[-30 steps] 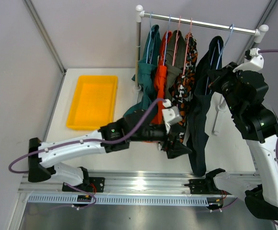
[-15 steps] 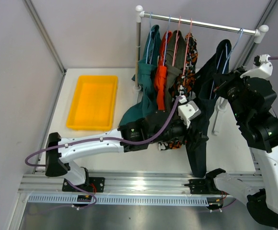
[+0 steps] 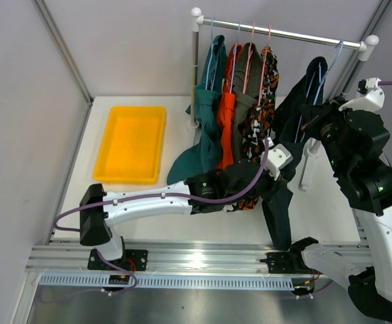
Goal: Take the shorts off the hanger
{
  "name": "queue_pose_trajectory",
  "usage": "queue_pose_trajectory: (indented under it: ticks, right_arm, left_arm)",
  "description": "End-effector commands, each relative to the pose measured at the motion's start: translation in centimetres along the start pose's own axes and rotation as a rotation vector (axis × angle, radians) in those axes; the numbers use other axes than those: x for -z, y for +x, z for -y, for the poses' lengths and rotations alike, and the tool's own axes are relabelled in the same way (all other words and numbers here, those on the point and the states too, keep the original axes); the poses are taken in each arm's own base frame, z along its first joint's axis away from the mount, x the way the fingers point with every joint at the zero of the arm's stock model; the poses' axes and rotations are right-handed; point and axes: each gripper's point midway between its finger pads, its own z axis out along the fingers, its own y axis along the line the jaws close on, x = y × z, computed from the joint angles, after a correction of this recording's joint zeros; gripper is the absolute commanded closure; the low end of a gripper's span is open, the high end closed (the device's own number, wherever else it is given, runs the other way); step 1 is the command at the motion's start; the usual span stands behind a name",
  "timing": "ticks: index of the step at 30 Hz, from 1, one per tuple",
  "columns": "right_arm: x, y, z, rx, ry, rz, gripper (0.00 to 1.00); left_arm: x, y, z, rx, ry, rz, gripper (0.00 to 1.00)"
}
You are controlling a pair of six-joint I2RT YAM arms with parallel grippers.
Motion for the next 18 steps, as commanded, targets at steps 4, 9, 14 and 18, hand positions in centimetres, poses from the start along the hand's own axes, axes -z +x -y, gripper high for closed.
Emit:
queue_pose_trajectory:
  ticks: [4,9,14,18]
  right_arm:
    - [0.3,-2.5,-0.4,-0.026,-0.001,0.093,1.00]
    - [-0.4,-3.6,-0.4,0.006,0.033,0.123,1.00]
    - [-0.7,-6.2,-0.9,0.042,0.055,0.174,1.00]
    - [-1.1,-7.0,-1.3,0.060,0.062,0.182,1.00]
  left_arm:
    - [1.2,-2.5,0.1,0.028,-0.022,0.068,1.00]
    - [5.5,0.4,1.0,0.007,-0.026,0.040,1.00]
    - [9.8,5.8,4.3,0.025,0.017,0.003,1.00]
    - [11.5,9.0,5.8,0.082,0.050,-0.032,1.00]
